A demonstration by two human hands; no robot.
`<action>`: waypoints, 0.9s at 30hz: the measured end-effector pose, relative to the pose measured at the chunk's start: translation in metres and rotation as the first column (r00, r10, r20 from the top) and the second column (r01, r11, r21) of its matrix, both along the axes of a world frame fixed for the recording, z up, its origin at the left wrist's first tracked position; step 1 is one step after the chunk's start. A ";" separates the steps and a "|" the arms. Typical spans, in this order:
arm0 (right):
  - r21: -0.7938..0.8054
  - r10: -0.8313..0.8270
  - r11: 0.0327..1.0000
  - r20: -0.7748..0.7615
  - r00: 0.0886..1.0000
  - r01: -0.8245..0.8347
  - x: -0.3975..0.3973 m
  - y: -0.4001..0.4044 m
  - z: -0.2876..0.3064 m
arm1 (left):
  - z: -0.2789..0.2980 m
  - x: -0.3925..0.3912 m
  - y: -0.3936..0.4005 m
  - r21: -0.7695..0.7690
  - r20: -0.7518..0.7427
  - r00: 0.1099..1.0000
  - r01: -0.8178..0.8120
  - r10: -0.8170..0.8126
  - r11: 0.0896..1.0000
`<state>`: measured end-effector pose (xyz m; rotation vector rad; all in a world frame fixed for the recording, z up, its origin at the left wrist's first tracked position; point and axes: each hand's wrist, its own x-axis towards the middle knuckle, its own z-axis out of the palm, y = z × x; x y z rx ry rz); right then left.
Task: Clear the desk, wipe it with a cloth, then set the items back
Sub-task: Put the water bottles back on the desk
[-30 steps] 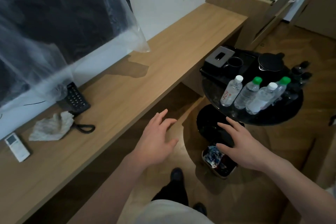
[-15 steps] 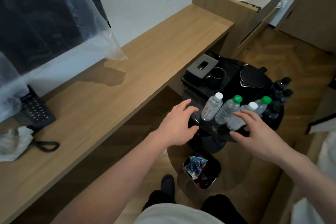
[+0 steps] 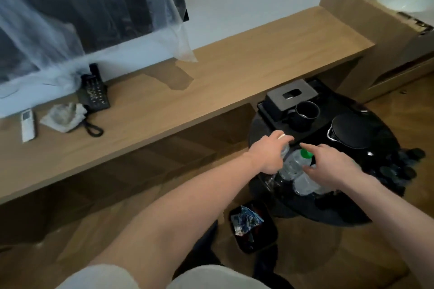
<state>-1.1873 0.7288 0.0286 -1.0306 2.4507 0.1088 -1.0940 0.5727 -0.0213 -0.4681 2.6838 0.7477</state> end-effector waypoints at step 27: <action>-0.327 0.582 0.761 -0.036 0.812 -0.560 0.159 -0.075 0.043 | 0.071 0.337 0.026 0.025 -0.252 0.575 -0.800 0.778 0.599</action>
